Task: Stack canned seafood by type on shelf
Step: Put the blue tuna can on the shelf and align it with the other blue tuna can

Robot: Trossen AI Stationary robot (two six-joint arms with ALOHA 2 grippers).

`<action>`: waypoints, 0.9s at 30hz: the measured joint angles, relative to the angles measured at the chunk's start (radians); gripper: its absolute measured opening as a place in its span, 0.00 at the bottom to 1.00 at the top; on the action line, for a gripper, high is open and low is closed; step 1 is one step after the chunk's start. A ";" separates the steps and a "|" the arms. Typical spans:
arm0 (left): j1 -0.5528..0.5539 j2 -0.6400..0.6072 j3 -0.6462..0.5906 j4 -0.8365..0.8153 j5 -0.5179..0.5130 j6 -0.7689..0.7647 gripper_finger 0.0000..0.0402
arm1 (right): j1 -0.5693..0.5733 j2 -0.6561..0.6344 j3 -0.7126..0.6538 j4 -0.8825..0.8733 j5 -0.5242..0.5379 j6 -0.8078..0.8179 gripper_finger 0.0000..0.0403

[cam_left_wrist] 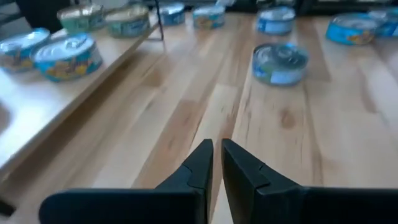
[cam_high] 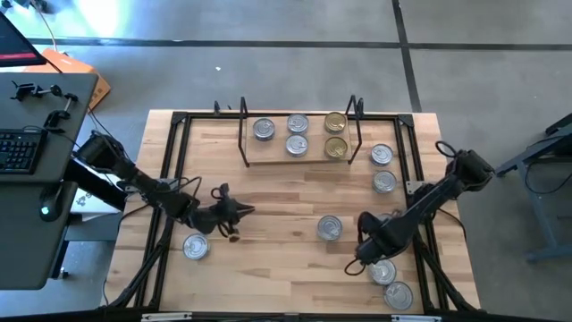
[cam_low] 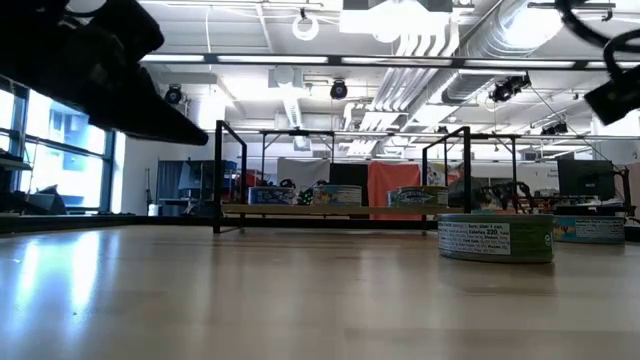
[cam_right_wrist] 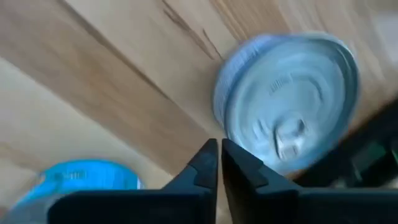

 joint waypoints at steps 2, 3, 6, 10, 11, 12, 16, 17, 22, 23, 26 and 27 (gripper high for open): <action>0.017 0.000 0.000 0.054 0.016 0.052 0.06 | -0.025 0.000 -0.024 0.061 0.023 -0.050 0.01; 0.025 0.000 0.000 0.081 0.028 0.084 0.06 | -0.042 0.000 -0.032 0.099 0.032 -0.089 0.02; 0.041 0.000 0.000 0.179 0.081 0.173 0.06 | -0.102 0.000 -0.039 0.200 0.055 -0.228 0.03; 0.046 0.000 0.000 0.291 0.161 0.246 0.06 | -0.166 0.000 -0.005 0.261 0.113 -0.423 0.01; 0.043 0.000 0.000 0.304 0.168 0.247 0.06 | -0.174 0.000 0.020 0.241 0.128 -0.444 0.00; 0.038 0.000 0.000 0.309 0.168 0.247 0.06 | -0.179 0.000 0.050 0.193 0.136 -0.446 0.00; 0.017 0.000 0.000 0.298 0.169 0.225 0.06 | -0.143 -0.001 0.119 -0.098 0.156 -0.340 0.00; 0.014 0.000 0.000 0.288 0.170 0.220 0.06 | -0.130 -0.003 0.118 -0.156 0.145 -0.298 0.00; 0.009 0.000 0.000 0.238 0.167 0.179 0.06 | -0.074 -0.006 0.019 -0.213 0.069 -0.173 0.00; 0.009 0.000 0.000 0.226 0.167 0.170 0.06 | -0.072 -0.006 -0.008 -0.186 0.050 -0.175 0.00; 0.009 0.000 0.000 0.208 0.167 0.159 0.06 | -0.095 -0.006 -0.087 -0.083 0.030 -0.209 0.00; 0.009 0.000 0.000 0.207 0.167 0.159 0.06 | -0.112 -0.008 -0.109 -0.063 0.027 -0.226 0.00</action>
